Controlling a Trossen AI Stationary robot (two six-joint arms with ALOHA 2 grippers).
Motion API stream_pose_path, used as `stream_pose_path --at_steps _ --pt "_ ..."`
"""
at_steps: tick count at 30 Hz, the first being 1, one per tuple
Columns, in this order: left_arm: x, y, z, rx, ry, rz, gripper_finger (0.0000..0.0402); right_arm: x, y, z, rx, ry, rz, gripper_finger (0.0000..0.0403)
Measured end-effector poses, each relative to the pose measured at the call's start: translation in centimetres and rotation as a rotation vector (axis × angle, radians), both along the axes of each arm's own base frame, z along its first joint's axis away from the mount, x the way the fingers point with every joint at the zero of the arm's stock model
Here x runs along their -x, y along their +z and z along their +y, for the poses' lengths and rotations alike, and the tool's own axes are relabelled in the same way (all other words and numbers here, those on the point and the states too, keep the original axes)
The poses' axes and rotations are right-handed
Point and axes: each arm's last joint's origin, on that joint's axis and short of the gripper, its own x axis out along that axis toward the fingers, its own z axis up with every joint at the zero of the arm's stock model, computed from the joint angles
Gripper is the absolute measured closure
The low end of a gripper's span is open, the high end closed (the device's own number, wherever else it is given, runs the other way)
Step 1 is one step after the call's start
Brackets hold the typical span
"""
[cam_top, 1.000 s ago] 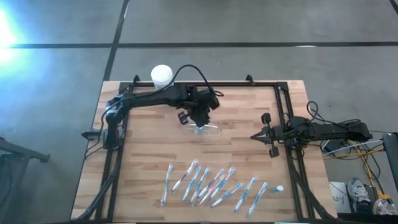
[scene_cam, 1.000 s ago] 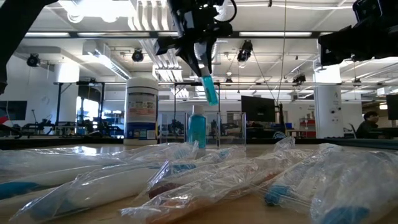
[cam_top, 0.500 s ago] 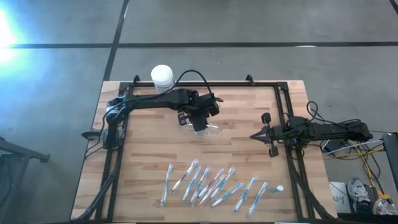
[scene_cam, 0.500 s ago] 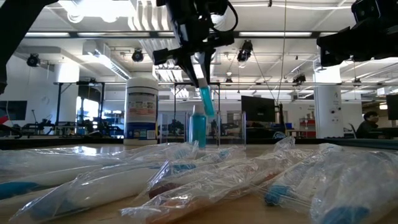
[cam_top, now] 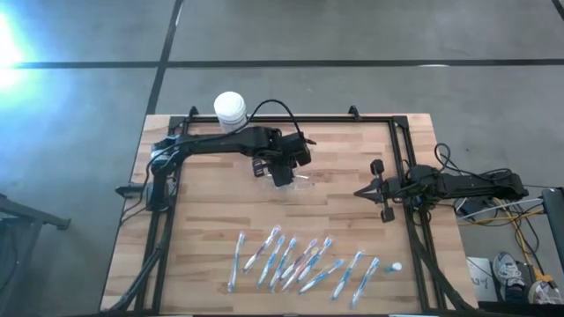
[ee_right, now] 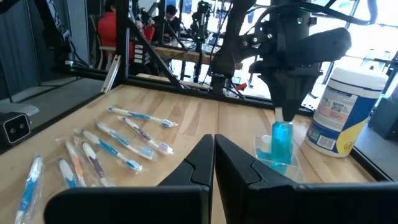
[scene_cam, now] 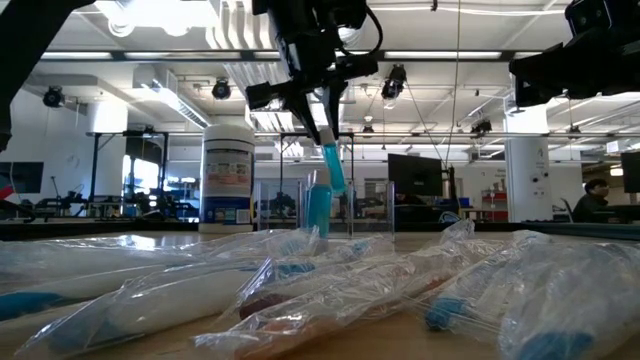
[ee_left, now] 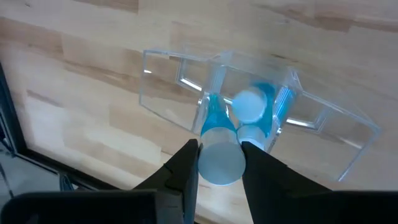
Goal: Pick & Place toothbrushing station
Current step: Put the blue mouthwash into the transparent bin organizer
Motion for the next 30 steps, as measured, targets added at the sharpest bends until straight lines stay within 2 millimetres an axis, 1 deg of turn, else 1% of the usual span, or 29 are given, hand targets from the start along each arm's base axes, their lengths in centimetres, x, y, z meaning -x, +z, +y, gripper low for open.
stream_pose_path --at_steps 4,14,25,30 --pt "-0.1 -0.4 0.1 0.007 -0.007 0.006 0.0298 0.0 0.0 0.0 0.000 0.000 0.000 0.0394" --pt "-0.1 -2.9 0.3 -0.015 -0.062 0.036 0.0298 0.0 0.0 0.0 0.000 0.000 -0.001 0.0394" --pt "-0.3 -3.1 0.4 -0.014 -0.059 0.011 0.0298 0.0 0.0 0.0 0.007 0.001 -0.004 0.0394" --pt "-0.5 -3.1 0.7 0.016 -0.036 -0.023 0.0296 0.0 0.0 0.0 0.007 0.001 -0.004 0.0394"
